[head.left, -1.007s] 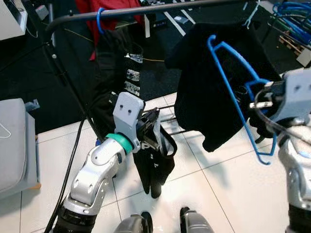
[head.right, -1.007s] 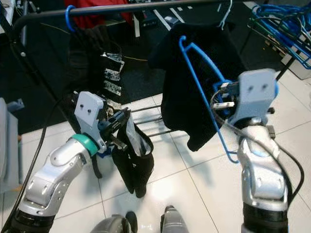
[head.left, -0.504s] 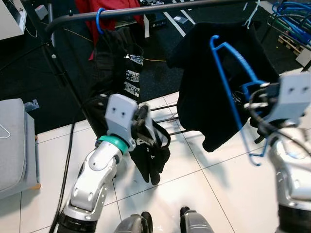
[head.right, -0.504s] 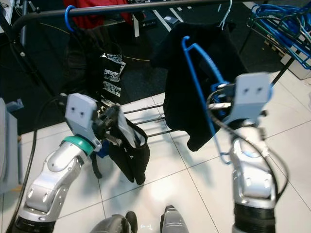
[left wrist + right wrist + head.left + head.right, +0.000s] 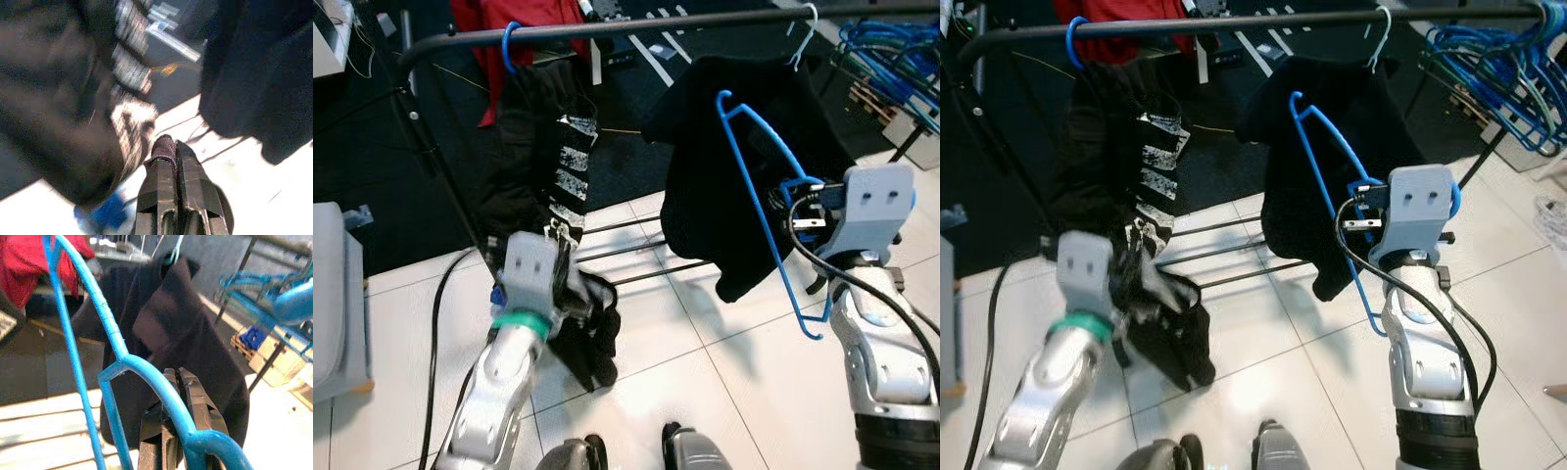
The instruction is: Hang hanger
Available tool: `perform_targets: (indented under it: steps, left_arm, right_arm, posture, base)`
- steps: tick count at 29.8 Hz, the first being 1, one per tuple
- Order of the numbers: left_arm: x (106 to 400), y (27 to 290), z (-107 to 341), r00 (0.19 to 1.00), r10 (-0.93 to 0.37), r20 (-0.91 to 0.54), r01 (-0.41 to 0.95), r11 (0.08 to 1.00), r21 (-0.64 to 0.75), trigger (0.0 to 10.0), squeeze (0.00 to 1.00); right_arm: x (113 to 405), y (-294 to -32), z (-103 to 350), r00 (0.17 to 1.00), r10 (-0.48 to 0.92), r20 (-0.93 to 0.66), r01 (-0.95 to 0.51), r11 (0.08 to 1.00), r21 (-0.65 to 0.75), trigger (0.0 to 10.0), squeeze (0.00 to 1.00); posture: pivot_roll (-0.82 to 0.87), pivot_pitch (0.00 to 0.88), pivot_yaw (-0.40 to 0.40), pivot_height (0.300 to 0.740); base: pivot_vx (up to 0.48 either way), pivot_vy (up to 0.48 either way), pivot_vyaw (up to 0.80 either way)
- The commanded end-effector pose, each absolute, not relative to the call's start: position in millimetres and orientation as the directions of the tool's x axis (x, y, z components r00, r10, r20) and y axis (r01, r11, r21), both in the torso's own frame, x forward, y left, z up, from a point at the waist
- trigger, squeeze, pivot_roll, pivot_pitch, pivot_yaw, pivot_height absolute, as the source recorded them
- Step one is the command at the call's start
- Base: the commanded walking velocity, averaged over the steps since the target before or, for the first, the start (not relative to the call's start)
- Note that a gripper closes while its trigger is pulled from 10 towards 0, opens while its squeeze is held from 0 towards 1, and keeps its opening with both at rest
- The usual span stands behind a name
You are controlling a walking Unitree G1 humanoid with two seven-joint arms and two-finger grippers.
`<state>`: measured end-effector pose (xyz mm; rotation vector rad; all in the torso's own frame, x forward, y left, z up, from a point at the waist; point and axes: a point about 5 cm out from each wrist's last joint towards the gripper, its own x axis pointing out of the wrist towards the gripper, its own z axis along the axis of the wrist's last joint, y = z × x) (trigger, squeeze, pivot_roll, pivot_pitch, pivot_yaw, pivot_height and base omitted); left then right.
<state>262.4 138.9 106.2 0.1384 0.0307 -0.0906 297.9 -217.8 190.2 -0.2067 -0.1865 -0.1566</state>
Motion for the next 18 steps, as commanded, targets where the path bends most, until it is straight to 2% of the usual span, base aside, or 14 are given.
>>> perform_targets:
  steps: [1, 4, 5, 8, 18]
  left_arm:
    - [258, 146, 96, 0.998, -0.039, -0.045, 0.046, 0.984, 0.174, 10.0, 0.00]
    - [258, 146, 96, 0.998, -0.039, -0.045, 0.046, 0.984, 0.174, 10.0, 0.00]
    - [257, 154, 90, 0.998, 0.022, -0.058, -0.011, 0.983, 0.181, 10.0, 0.00]
    - [259, 157, 91, 0.997, 0.060, -0.054, -0.049, 0.982, 0.180, 10.0, 0.00]
    - [269, 139, 108, 0.999, -0.003, 0.044, -0.007, 0.979, 0.204, 10.0, 0.00]
  right_arm:
    - [295, -219, 173, 0.976, -0.152, 0.158, 0.181, 0.964, -0.193, 10.0, 0.00]
    - [295, -219, 173, 0.976, -0.152, 0.158, 0.181, 0.964, -0.193, 10.0, 0.00]
    - [292, -218, 165, 0.979, -0.150, 0.136, 0.175, 0.966, -0.191, 10.0, 0.00]
    - [292, -217, 161, 0.981, -0.149, 0.121, 0.170, 0.969, -0.179, 10.0, 0.00]
    - [296, -211, 154, 0.989, -0.111, 0.103, 0.127, 0.977, -0.169, 10.0, 0.00]
  posture:
    - [-0.21, 0.070, 0.022, 0.740]
    - [-0.21, 0.070, 0.022, 0.740]
    - [-0.21, 0.064, 0.024, 0.740]
    - [-0.20, 0.054, 0.017, 0.740]
    - [-0.19, 0.045, 0.010, 0.740]
  base:
    - [0.000, 0.000, 0.00]
    - [0.000, 0.000, 0.00]
    - [0.000, 0.000, 0.00]
    - [0.000, 0.000, 0.00]
    - [0.000, 0.000, 0.00]
